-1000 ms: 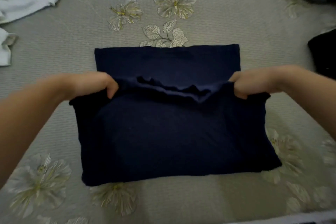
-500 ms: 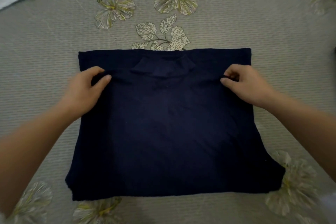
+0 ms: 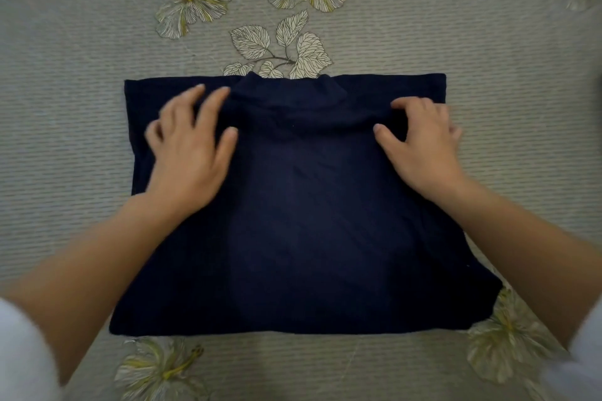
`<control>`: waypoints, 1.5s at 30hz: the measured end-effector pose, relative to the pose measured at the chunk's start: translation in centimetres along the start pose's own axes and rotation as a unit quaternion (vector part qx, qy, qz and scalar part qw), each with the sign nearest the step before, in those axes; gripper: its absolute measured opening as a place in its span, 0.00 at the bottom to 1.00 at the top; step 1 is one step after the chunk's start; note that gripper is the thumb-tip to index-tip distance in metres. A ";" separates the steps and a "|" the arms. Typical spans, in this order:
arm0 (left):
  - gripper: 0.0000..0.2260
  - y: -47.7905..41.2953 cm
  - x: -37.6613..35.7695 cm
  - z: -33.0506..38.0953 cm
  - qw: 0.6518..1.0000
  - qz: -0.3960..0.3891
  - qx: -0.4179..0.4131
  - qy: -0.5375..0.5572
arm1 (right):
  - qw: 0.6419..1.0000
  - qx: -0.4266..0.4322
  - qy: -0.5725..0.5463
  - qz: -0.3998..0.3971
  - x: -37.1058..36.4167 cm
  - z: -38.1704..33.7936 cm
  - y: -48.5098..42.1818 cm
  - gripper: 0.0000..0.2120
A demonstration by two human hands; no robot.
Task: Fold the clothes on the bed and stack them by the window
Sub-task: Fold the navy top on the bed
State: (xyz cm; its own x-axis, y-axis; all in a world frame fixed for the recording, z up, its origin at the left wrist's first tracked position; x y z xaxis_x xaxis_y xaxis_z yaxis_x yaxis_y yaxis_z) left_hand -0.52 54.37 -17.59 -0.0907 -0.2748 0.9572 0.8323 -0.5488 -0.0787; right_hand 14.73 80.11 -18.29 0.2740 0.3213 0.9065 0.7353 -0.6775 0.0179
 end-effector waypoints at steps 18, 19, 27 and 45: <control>0.26 -0.5 -2.9 3.9 0.998 -0.029 0.045 0.035 | 0.991 0.128 0.037 0.008 -2.1 -5.9 -0.1 0.24; 0.26 1.1 -3.1 4.2 0.999 -0.033 0.026 0.032 | 0.986 0.161 0.037 -0.011 -2.1 -5.8 2.0 0.26; 0.26 8.0 -4.1 4.5 0.993 -0.081 0.083 0.017 | 0.965 0.189 0.140 -0.119 -0.1 0.6 12.1 0.29; 0.39 21.7 -7.0 23.0 0.966 -0.193 -0.169 0.029 | 0.920 -0.253 -0.288 -0.082 5.4 11.4 8.8 0.16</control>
State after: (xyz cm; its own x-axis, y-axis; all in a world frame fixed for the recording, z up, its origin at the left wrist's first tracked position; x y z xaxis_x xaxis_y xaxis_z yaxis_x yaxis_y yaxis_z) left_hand 30.73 62.50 -19.58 -0.3973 -0.0362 0.9170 0.5048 -0.8431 0.1854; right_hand 29.72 83.42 -18.03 0.5753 0.6457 0.5021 0.4541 -0.7627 0.4605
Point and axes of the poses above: each hand's wrist, its own y-axis away from the middle knuckle, its own x-axis out of the back of the hand, z = x × y, the point moved 4 cm from there along -y, towards the middle knuckle, and after that the axes turned 7 degrees about z, right-handed, at the moved point
